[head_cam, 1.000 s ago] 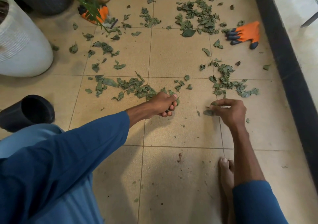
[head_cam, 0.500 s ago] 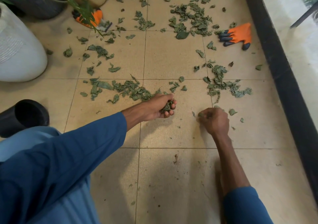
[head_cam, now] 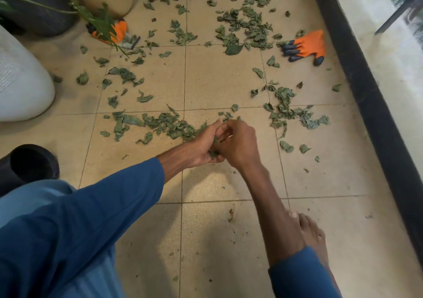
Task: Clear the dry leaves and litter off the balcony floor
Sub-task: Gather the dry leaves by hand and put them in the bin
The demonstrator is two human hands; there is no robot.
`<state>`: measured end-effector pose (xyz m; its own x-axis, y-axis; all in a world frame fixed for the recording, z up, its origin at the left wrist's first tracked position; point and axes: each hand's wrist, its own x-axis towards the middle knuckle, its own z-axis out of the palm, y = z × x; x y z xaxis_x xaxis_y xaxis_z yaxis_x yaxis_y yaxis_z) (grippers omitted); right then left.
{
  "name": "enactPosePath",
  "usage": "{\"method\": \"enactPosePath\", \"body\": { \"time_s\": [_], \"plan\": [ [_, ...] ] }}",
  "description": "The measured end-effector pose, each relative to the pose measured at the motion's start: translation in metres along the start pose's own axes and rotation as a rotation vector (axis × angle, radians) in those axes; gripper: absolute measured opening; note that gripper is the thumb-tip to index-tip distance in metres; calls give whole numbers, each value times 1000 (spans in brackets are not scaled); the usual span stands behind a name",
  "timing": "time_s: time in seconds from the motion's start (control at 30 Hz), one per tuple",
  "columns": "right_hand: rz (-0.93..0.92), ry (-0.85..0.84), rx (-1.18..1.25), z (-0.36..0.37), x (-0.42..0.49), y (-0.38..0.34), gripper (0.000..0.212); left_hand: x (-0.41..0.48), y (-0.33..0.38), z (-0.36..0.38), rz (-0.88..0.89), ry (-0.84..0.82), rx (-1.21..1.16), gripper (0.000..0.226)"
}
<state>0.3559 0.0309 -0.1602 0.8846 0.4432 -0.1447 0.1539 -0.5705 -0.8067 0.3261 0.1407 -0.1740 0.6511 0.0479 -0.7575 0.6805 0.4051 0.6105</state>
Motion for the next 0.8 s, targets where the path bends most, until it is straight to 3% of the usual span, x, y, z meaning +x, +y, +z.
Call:
{"method": "enactPosePath", "body": {
  "time_s": [0.17,0.27,0.33,0.4,0.53,0.67,0.8],
  "plan": [
    [-83,24,-130,10,-4,4,18,8,-5,-7,60,68,110,58],
    [-118,-181,55,-7,1,11,9,12,-6,-14,87,139,178,43],
    [-114,-237,170,-27,3,22,15,15,-4,-19,91,169,202,35],
    [-8,-90,109,-45,6,46,17,17,-2,-22,84,182,186,32],
    [336,322,-234,-71,11,108,24,17,0,-22,64,174,157,31],
    [337,304,-414,-69,12,150,19,18,0,-19,47,158,141,31],
    [369,297,-280,-58,8,152,12,17,0,-17,26,142,136,33]
  ]
}}
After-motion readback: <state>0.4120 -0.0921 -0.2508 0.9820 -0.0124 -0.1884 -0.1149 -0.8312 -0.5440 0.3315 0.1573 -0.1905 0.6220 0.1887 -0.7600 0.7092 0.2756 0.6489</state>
